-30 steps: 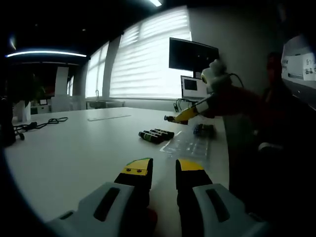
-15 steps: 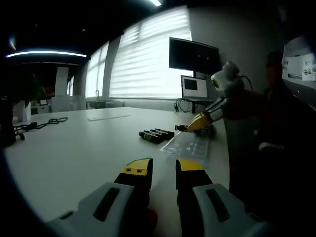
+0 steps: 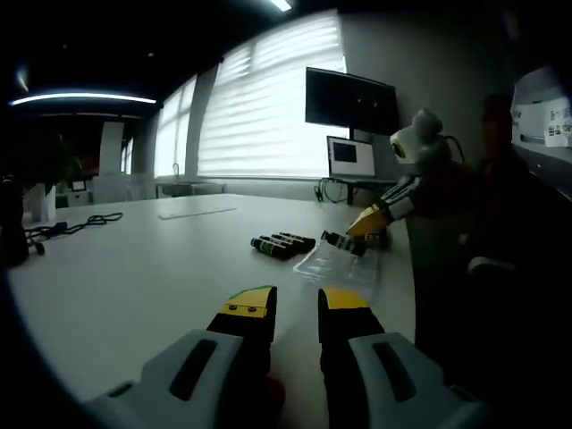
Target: Grip medicine bottles put into box
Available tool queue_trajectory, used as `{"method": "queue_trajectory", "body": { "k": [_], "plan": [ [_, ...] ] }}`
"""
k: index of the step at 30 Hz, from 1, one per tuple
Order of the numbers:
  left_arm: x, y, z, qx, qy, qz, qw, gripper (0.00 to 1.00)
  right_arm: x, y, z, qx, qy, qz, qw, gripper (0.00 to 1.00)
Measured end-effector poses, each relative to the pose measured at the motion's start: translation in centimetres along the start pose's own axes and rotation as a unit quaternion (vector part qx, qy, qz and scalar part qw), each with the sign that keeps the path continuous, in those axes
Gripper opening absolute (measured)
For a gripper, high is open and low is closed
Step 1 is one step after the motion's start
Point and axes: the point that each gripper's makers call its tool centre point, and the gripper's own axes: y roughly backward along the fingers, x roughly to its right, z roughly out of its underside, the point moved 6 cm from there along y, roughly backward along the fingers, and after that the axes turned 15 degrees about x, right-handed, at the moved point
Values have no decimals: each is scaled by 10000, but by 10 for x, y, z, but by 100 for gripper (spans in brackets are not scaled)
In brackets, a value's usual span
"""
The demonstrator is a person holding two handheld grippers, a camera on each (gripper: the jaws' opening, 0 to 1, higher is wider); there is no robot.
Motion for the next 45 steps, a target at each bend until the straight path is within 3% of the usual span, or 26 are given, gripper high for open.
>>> {"method": "queue_trajectory", "body": {
  "k": [5, 7, 12, 19, 27, 45],
  "plan": [
    [0, 0, 0, -2, -8, 1, 10000, 13, 2, -5, 8, -62, 50, -55, 10000, 0],
    [0, 0, 0, -3, -4, 0, 10000, 13, 3, -6, 2, 135, 118, -68, 9998, 0],
    [0, 0, 0, -17, -16, -5, 10000, 13, 9, -8, -5, 200, 158, -35, 9997, 1],
    [0, 0, 0, -23, -23, -9, 10000, 13, -2, -13, 3, 21, 514, 22, 9987, 10],
    [0, 0, 0, -4, -12, 3, 10000, 13, -14, -15, 6, -133, 1043, 262, 9941, 9],
    [0, 0, 0, 21, 3, 16, 10000, 13, -10, -6, -8, 30, 774, 380, 9963, 6]
  ]
}}
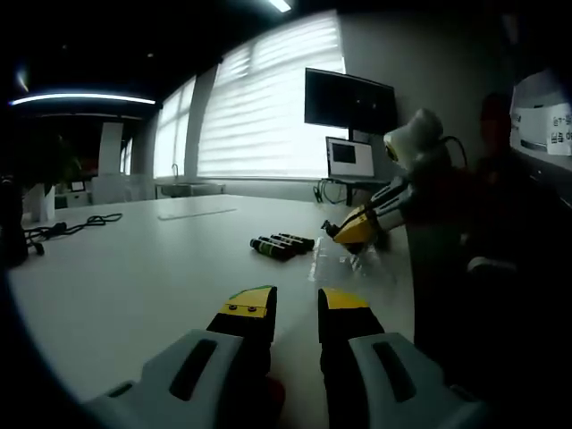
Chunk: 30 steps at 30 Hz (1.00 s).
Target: Grip medicine bottles put into box
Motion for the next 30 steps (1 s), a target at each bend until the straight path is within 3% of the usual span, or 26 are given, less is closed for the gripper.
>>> {"method": "queue_trajectory", "body": {
  "k": [7, 17, 30],
  "plan": [
    [0, 0, 0, -8, -8, -7, 10000, 13, 4, 2, -1, -4, -237, -147, 9996, 6],
    [0, 0, 0, -14, -2, -11, 10000, 13, -2, -5, 11, -251, -35, -265, 9993, 6],
    [0, 0, 1, -46, -43, -15, 10000, 13, 7, -4, 0, 88, -612, -222, 9978, 6]
  ]
}}
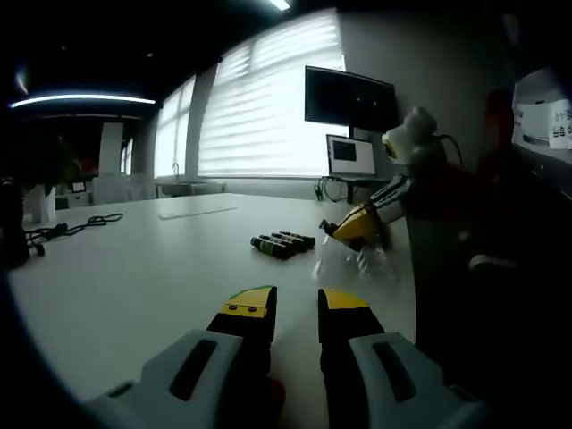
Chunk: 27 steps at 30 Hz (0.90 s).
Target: Grip medicine bottles put into box
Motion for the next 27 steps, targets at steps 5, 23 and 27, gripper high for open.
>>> {"method": "queue_trajectory", "body": {
  "k": [5, 23, 27],
  "plan": [
    [0, 0, 0, 17, 13, 20, 10000, 13, 5, 6, -6, -136, 30, -25, 9999, 6],
    [13, -9, -14, -254, -76, -99, 9996, 13, 1, 11, 3, -367, 46, -175, 9992, 6],
    [33, -15, -30, -338, 9, -49, 9994, 18, 0, 12, 5, -379, 1, -274, 9989, 6]
  ]
}}
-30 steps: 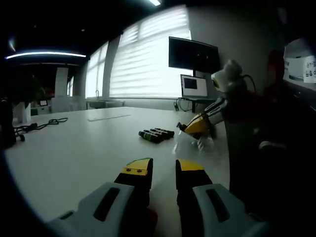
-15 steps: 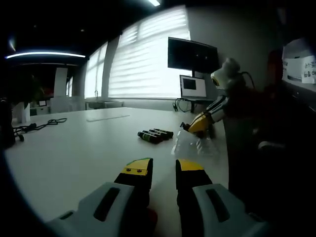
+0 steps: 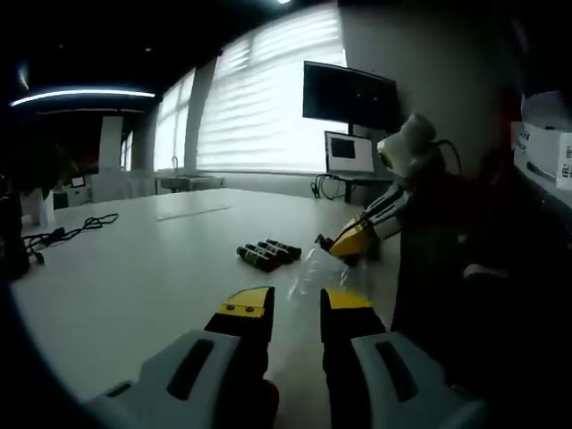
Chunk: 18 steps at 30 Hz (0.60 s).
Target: Grip medicine bottles put into box
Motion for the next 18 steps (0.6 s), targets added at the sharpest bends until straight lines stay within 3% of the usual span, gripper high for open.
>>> {"method": "queue_trajectory", "body": {
  "k": [3, 6, 10, 18],
  "plan": [
    [7, -1, 5, -404, -179, -303, 9986, 19, 0, 1, -1, 6, 1, -78, 10000, 6],
    [19, -5, 15, -664, -210, -309, 9971, 23, 1, 1, 1, 21, -71, -127, 9999, 6],
    [32, -8, 20, -687, -26, -229, 9974, 25, 1, 1, 2, 42, -164, -164, 9997, 6],
    [44, -11, 26, -878, -248, -251, 9955, 37, -3, 0, 1, 64, -185, -256, 9995, 6]
  ]
}}
